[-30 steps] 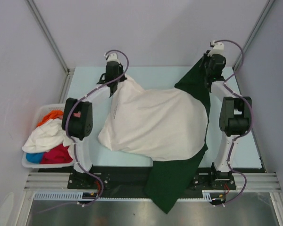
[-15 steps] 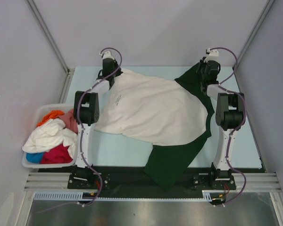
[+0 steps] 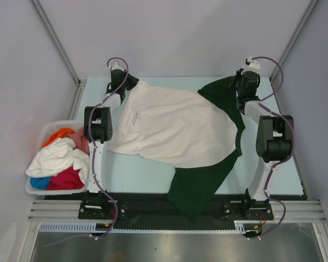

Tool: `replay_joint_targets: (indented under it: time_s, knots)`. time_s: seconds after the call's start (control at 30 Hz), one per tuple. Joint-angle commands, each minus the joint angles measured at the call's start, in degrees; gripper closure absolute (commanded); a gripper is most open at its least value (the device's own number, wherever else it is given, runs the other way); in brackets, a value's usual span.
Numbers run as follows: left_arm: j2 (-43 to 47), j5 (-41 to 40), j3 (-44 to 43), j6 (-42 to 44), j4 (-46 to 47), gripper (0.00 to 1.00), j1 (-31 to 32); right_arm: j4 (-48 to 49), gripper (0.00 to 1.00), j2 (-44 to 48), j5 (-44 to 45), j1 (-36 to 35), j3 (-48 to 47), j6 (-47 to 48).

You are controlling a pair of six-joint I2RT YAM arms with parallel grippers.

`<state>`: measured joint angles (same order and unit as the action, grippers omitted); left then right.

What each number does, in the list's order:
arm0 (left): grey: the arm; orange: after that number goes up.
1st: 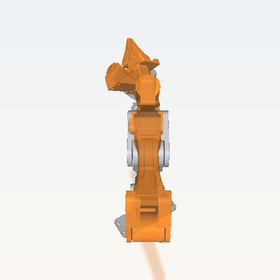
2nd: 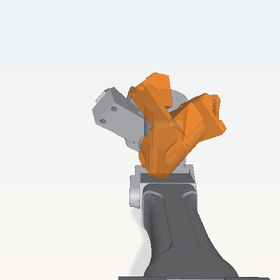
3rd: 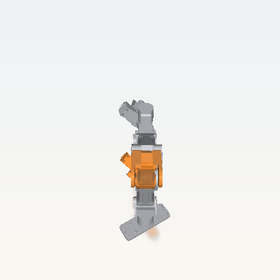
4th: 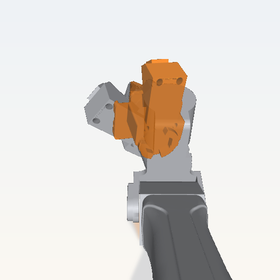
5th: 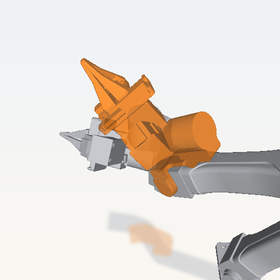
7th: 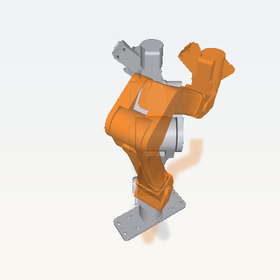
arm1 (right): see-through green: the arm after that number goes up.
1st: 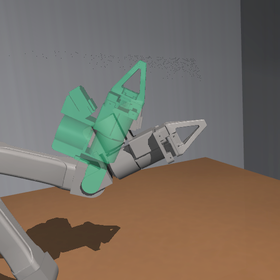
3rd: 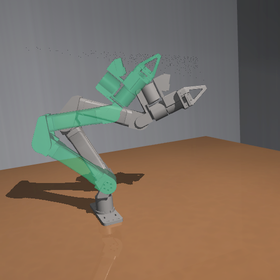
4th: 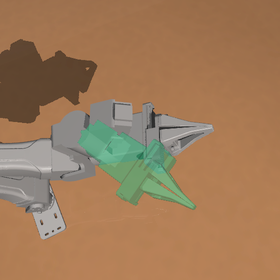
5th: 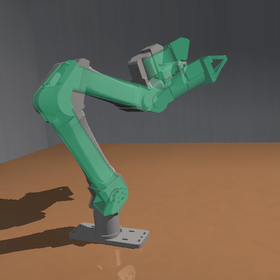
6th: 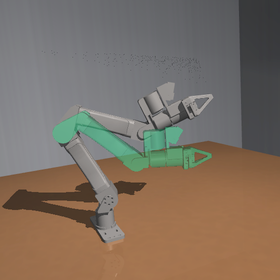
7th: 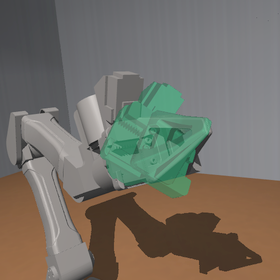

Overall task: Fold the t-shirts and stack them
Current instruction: Flatten the tshirt out

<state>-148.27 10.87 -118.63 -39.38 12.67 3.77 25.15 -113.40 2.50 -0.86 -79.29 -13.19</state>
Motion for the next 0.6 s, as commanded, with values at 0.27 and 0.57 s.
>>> replay_joint_targets:
  time_s: [0.27, 0.57]
  knots:
    - [-3.2, 1.6, -4.7, -11.3, 4.6, 1.0, -1.8, 0.5, 1.0, -10.7, -2.0, 3.9, -14.4, -7.3]
    - [-9.1, -1.5, -10.7, -16.2, 6.4, 0.81, -2.3, 2.4, 0.94, -28.9, -4.8, 4.6, -33.9, -10.8]
